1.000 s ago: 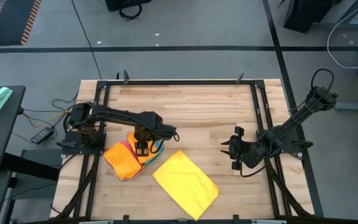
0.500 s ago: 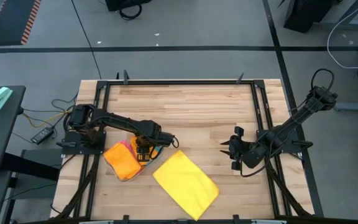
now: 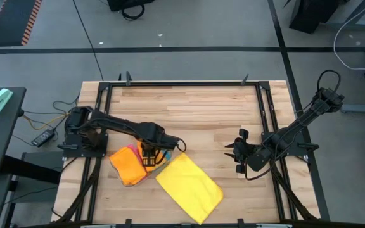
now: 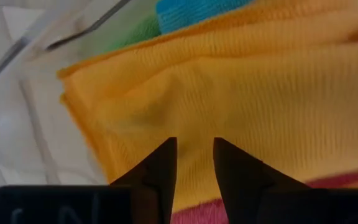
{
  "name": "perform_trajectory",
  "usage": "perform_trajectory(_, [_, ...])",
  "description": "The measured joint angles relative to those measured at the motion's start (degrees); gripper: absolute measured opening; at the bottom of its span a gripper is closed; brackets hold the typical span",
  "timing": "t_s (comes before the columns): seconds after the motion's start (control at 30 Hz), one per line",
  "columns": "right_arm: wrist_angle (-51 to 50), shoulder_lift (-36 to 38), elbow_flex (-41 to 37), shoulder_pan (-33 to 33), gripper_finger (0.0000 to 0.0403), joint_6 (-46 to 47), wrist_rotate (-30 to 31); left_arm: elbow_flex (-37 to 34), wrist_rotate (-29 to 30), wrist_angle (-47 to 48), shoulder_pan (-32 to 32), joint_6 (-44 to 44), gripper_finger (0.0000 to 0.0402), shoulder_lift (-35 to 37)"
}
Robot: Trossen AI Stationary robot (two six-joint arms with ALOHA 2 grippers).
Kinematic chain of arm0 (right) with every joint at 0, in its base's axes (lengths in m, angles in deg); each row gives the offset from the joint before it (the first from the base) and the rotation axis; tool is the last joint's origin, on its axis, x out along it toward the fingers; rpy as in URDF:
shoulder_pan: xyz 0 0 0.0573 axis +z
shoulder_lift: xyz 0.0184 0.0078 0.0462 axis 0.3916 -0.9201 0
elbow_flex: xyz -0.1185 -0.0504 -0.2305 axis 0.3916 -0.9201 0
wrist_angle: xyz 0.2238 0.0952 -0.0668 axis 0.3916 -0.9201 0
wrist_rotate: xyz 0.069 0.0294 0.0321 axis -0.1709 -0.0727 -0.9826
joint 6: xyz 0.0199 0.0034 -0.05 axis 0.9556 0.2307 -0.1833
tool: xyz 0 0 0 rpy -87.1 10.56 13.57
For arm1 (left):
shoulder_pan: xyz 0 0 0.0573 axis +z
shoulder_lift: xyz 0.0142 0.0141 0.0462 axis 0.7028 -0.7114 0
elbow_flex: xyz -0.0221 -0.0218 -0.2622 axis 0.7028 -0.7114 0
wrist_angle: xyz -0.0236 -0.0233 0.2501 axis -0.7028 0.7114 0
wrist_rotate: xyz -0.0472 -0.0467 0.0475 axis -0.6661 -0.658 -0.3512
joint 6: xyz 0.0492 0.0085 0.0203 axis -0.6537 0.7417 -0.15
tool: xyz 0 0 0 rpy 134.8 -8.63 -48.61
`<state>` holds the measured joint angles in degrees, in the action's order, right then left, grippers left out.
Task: Fold microfiber towels
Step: Put the folded orange microfiber cloth into the transparent bin, then fold the yellow microfiber cloth
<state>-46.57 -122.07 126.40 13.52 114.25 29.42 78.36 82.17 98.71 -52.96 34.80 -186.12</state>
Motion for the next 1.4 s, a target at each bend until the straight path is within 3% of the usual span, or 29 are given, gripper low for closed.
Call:
perform_trajectory(0.63, [0.24,0.00,0.00,0.00,0.0142,-0.01,0.00,0.24,0.48,0.28,0.01,3.13,0.0111,5.09])
perform_trajectory(1.07, [0.24,0.00,0.00,0.00,0.0142,-0.06,0.00,13.88,0.52,-1.43,0.01,1.55,0.0094,5.17])
perform_trajectory(1.4, [0.24,0.00,0.00,0.00,0.0142,-0.36,0.00,15.09,0.55,-5.60,0.03,1.42,0.0089,5.15])
